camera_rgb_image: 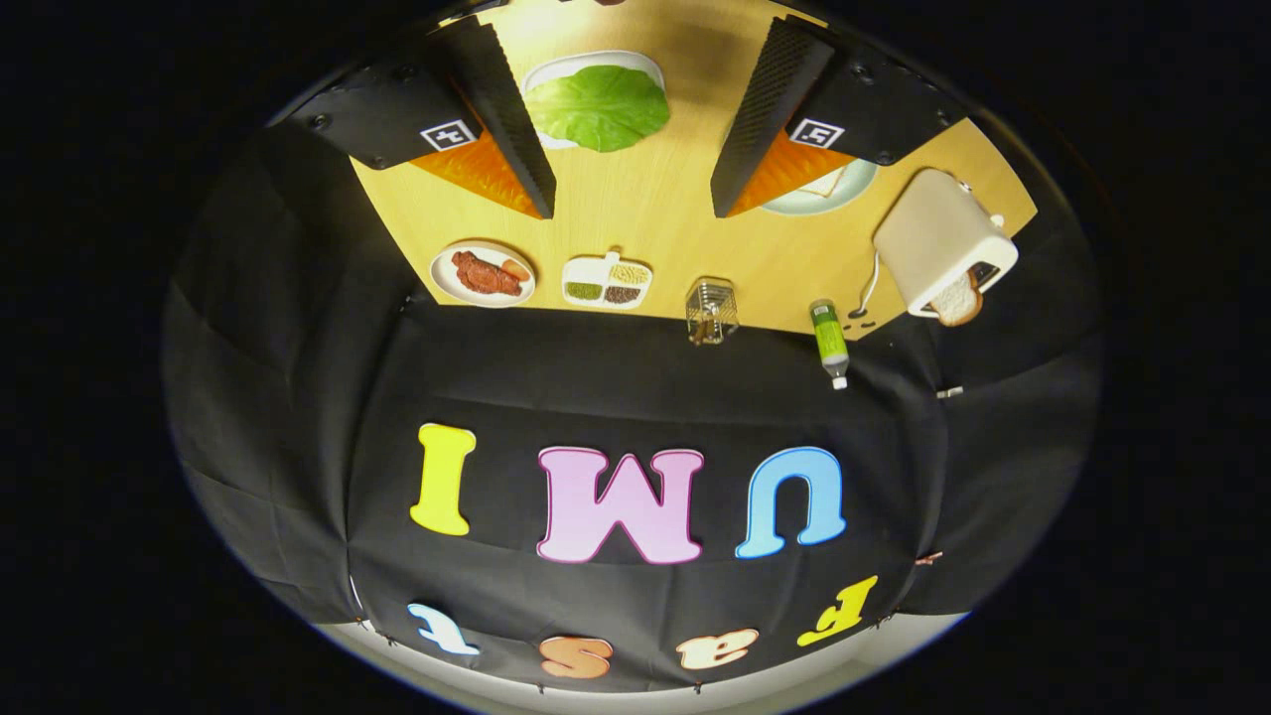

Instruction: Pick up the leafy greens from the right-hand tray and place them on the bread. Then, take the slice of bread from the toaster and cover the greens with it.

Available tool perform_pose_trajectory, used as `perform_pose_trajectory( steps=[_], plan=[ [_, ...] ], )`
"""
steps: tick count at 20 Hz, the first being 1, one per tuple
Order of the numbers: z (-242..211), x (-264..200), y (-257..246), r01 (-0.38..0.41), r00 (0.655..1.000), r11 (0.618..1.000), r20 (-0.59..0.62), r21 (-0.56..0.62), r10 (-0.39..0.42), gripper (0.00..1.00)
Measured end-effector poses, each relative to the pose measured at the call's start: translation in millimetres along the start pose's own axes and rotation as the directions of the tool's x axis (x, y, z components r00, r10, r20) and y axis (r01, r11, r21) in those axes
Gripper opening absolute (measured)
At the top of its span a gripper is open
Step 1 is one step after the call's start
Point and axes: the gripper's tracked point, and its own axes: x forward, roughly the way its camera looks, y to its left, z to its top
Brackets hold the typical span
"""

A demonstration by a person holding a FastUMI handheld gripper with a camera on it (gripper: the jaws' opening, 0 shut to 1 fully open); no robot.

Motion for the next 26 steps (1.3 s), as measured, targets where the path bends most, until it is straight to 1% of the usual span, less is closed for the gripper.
perform_pose_trajectory(
  steps=[6, 10, 13, 19, 23, 25, 26],
  plan=[
    [-69, 34, -23, -0.03, 0.991, 1.0, -0.132, -0.005, 0.029, 0.98],
    [-117, 47, -29, -0.046, 0.969, 0.999, -0.244, 0.02, 0.049, 0.98],
    [-146, 57, -34, -0.055, 0.954, 0.998, -0.296, 0.005, 0.054, 0.98],
    [-168, 73, -35, -0.074, 0.946, 0.996, -0.319, -0.042, 0.057, 0.98],
    [-187, 79, -35, -0.073, 0.93, 0.997, -0.362, -0.035, 0.055, 0.99],
    [-187, 80, -32, -0.089, 0.927, 0.996, -0.368, -0.022, 0.075, 1.0],
    [-188, 79, -32, -0.091, 0.925, 0.996, -0.37, -0.01, 0.081, 0.98]
  ],
)
